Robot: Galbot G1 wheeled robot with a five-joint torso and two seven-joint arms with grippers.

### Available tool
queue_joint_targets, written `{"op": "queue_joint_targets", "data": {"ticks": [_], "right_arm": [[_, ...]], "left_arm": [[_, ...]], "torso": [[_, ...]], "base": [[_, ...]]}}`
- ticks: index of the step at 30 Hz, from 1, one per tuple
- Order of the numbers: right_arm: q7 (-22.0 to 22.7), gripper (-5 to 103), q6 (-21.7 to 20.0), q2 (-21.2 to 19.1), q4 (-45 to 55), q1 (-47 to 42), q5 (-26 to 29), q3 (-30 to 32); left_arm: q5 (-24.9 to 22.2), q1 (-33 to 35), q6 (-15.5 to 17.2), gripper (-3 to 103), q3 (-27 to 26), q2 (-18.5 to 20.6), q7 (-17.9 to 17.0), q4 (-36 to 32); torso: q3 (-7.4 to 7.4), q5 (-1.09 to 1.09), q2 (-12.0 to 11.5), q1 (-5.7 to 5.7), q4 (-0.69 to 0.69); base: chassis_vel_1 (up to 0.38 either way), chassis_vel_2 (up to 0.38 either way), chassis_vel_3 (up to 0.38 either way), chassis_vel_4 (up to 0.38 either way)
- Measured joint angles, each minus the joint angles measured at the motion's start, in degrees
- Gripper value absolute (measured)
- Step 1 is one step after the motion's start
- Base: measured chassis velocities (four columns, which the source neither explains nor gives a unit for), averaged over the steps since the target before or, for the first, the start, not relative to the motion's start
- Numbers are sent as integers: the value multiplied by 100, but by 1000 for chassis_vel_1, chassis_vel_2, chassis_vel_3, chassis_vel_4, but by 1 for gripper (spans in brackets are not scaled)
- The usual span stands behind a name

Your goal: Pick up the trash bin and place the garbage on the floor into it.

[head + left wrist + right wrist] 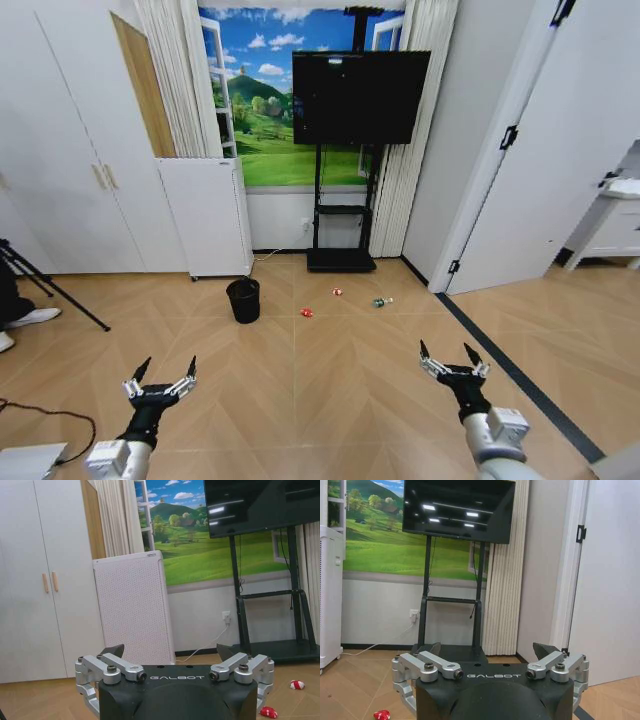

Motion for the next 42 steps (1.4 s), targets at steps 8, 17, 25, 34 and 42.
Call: {"op": "queue_joint_targets", "data": {"ticks": [8, 17, 25, 34, 42], "right_arm": [[-4, 100, -14, 20, -13, -11, 0, -36], [-23, 100, -33, 40, -15, -47, -12, -40], [-26, 100, -34, 44, -15, -58, -11, -37], [-26, 100, -34, 48, -35, -56, 4, -36], [-23, 100, -34, 54, -56, -46, 8, -39]], "left_arm": [[37, -3, -97, 100, 0, -9, 16, 52], [81, -2, -149, 100, 3, -8, 32, 78], [113, 2, -176, 100, 3, -11, 31, 80], [118, 0, -187, 100, 10, -12, 23, 93], [114, -5, -197, 100, 18, -10, 26, 106]], "torso": [[0, 0, 0, -1, 1], [0, 1, 0, -1, 0], [0, 1, 0, 1, 1], [0, -5, 0, 1, 1], [0, 2, 0, 0, 2]], "base": [[-108, 118, 103, -111], [-217, 227, 236, -229], [-276, 280, 289, -278], [-270, 269, 269, -275], [-294, 295, 288, -293]]}}
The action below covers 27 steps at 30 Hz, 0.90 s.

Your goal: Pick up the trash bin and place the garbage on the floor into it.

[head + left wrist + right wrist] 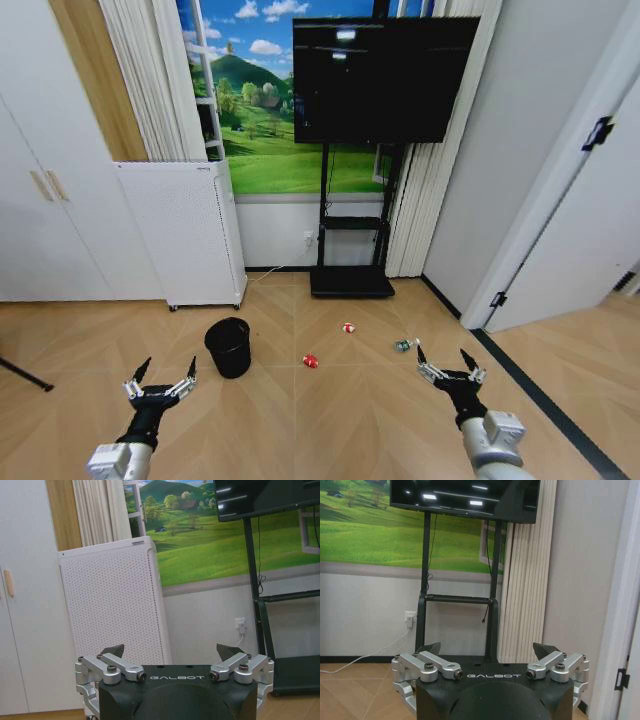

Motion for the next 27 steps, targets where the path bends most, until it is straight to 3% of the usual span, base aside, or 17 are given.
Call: {"op": "queue_joint_targets", "data": {"ticks": [8, 9, 12, 14, 17, 22, 25, 27], "right_arm": [[9, 100, 0, 0, -13, 5, 7, 1], [9, 100, 0, 0, -14, 8, 7, 1], [16, 100, 0, 1, -15, 8, 7, 4], [18, 100, 0, 1, -18, 12, 7, 5], [23, 100, 1, 2, -17, 8, 7, 12], [28, 100, 1, 3, -19, 8, 7, 22], [30, 100, 3, 3, -19, 3, 6, 27], [42, 100, 57, 3, -28, -2, 11, 28]], "left_arm": [[-5, -3, -20, 100, 3, 4, 19, 11], [-5, -3, -25, 100, 3, 4, 20, 10], [-7, 0, -28, 100, 3, 4, 24, 9], [-7, 2, -33, 100, 2, 5, 28, 0], [-9, 3, -37, 100, 1, 5, 32, -2], [-9, 8, -42, 100, -3, 5, 33, -10], [-10, 8, -43, 100, -2, 5, 34, -9], [-16, 8, -43, 100, -3, 7, 33, -10]], "torso": [[1, -5, 0, 0, -3], [1, 4, -1, 1, 0], [0, -7, 0, 0, -3], [1, 5, -1, 1, 0], [0, -8, 0, 0, -1], [1, 4, -1, 1, 1], [0, -8, 0, 0, -2], [1, -1, -1, 1, -3]], "base": [[-326, 322, 322, -323], [-330, 328, 339, -333], [-337, 337, 343, -330], [-334, 320, 299, -350], [-332, 329, 336, -352], [-339, 326, 342, -329], [-330, 333, 325, -319], [-325, 309, 291, -305]]}}
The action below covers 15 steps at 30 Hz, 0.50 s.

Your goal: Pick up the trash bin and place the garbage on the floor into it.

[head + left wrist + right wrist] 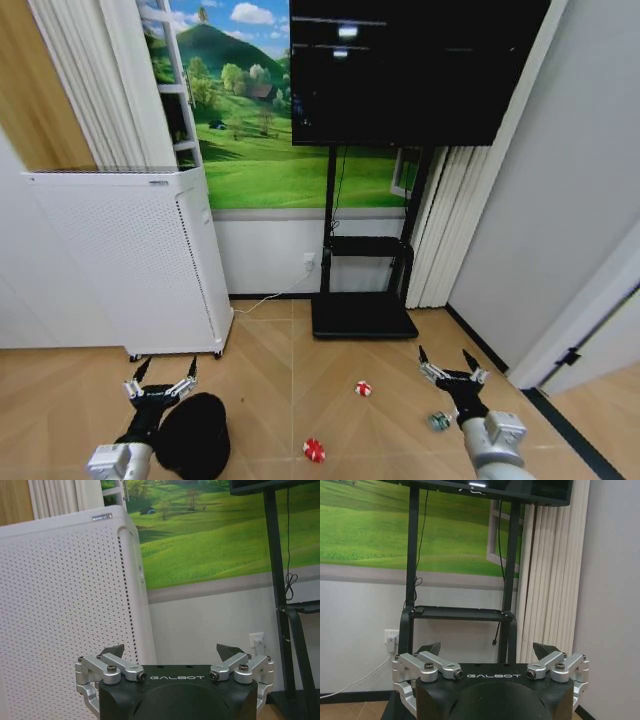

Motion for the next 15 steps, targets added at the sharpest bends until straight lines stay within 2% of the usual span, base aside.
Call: {"op": "queue_joint_targets", "data": {"ticks": [2, 3, 4, 6, 15], "right_arm": [[0, 100, 20, 0, -5, 0, 2, 0], [1, 100, 77, 1, -17, -6, 8, 6], [2, 100, 89, 1, -19, -6, 18, 8], [5, 100, 94, 2, -21, -7, 27, 9], [7, 100, 100, 14, -17, -25, 20, 0]], "left_arm": [[-3, 0, 0, 100, -1, 0, 0, -1], [-27, 1, -2, 100, -3, 0, -2, -1], [-73, 1, -3, 100, -5, 0, -6, -1], [-114, -4, -4, 100, -7, 0, -7, -1], [-282, -23, -138, 100, -55, 2, -45, -6]], "torso": [[0, 3, 0, 0, 1], [1, -7, 0, 1, 1], [1, 0, 0, 2, 1], [2, 0, -1, 3, 1], [-20, -3, -26, -15, 1]], "base": [[-299, 275, 287, -270], [-195, 221, 193, -153], [-195, 126, 113, -153], [-155, 126, 113, -106], [27, -16, -28, 28]]}}
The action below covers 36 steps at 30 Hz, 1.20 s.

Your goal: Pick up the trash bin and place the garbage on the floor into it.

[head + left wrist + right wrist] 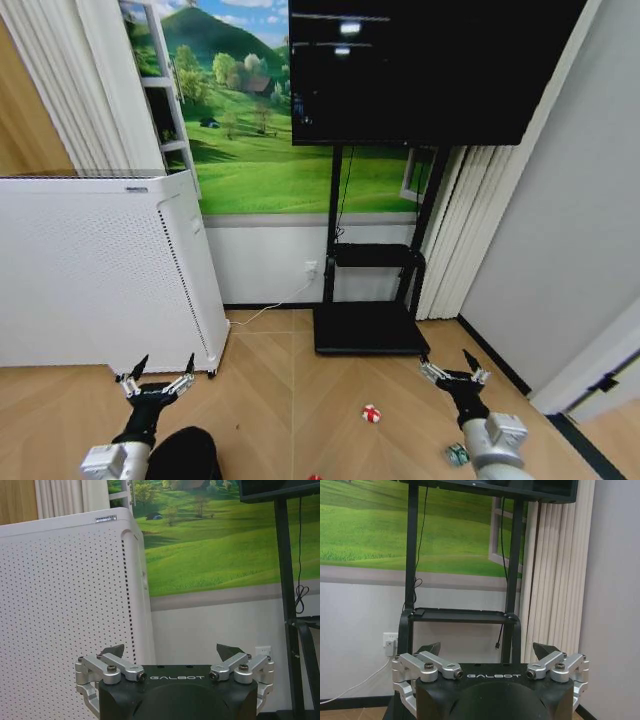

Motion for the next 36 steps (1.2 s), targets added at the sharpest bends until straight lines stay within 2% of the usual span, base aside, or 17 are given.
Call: {"op": "queue_joint_targets", "data": {"ticks": [27, 36], "right_arm": [[5, 100, 27, 11, 13, -24, -75, -3], [11, 100, 27, -4, 18, -37, -71, -4]], "left_arm": [[-23, -6, -18, 100, -8, 10, -4, 25], [-23, -1, -45, 100, -2, -1, -2, 56]], "torso": [[-377, 1, -625, -235, 1], [-546, 2, -891, -333, 1]], "base": [[4, -3, -3, 2], [0, 0, 0, 0]]}}
